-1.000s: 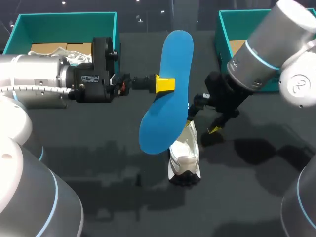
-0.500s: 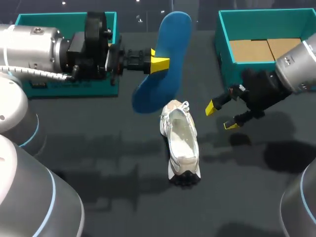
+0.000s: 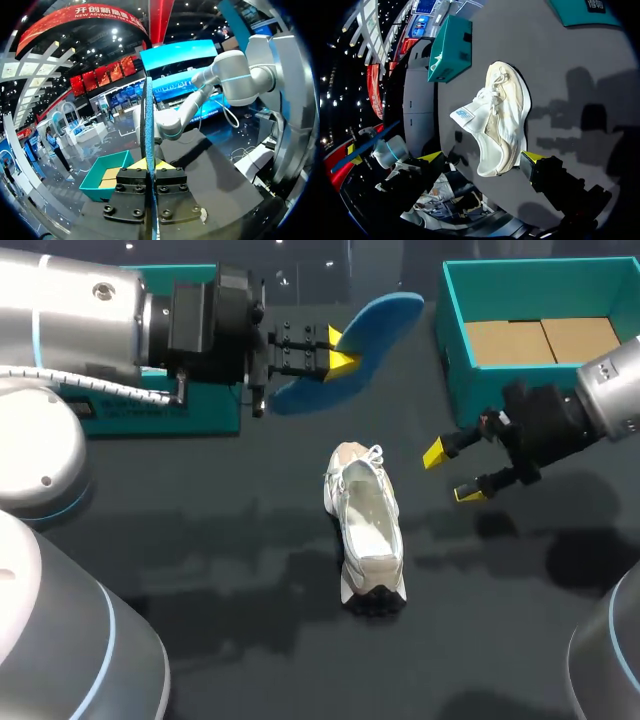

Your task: Take the shoe out of the shoebox, open the shoe tongue, remove and reinsert the insole, then place the shoe into the shoebox

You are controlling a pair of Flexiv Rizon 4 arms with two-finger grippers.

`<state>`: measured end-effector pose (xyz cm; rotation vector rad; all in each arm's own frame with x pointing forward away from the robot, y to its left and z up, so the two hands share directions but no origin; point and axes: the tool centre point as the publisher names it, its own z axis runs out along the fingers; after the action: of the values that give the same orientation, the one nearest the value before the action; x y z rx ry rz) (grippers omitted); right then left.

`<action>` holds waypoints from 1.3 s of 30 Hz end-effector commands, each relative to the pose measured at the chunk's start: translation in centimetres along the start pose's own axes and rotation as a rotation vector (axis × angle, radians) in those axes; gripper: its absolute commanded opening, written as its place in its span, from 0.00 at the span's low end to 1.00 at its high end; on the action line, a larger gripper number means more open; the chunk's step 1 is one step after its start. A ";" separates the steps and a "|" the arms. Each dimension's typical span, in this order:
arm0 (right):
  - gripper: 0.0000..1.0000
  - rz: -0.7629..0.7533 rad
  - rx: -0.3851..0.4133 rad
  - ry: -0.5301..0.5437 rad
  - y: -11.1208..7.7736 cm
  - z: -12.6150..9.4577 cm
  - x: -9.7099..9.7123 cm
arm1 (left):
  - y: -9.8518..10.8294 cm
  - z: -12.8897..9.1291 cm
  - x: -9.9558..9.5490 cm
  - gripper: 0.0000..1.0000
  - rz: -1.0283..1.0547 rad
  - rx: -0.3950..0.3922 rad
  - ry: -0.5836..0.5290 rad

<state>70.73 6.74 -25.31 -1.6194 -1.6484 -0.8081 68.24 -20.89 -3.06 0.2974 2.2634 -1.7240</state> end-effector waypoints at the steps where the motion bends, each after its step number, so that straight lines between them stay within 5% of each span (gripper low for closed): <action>1: 1.00 -0.010 0.009 0.056 1.4 -0.2 0.6 | 2.8 1.7 -0.4 0.00 0.314 0.016 -0.143; 4: 1.00 -0.022 0.012 0.131 2.1 -0.3 1.2 | 4.4 2.3 -0.8 0.00 0.473 0.100 -0.257; 6: 1.00 -0.060 0.025 0.196 2.6 -0.3 1.4 | 4.4 2.3 -0.8 0.00 0.473 0.100 -0.257; 16: 1.00 -0.055 0.022 0.186 2.7 -0.3 1.5 | 4.4 2.3 -0.8 0.00 0.473 0.100 -0.257; 22: 1.00 -0.029 -0.019 0.276 3.8 -1.1 2.6 | 6.1 2.6 -0.1 0.00 0.727 0.156 -0.285; 32: 1.00 -0.043 -0.027 0.408 5.8 -2.1 4.2 | 9.6 3.0 0.7 0.00 1.088 0.108 -0.275; 39: 1.00 -0.025 -0.038 0.347 5.9 -2.2 4.5 | 9.8 2.8 0.8 0.00 1.140 0.099 -0.279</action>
<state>76.67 7.55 -20.98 -1.3813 -1.4065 -1.0825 71.43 -21.18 -12.56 1.0597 1.3398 -1.1164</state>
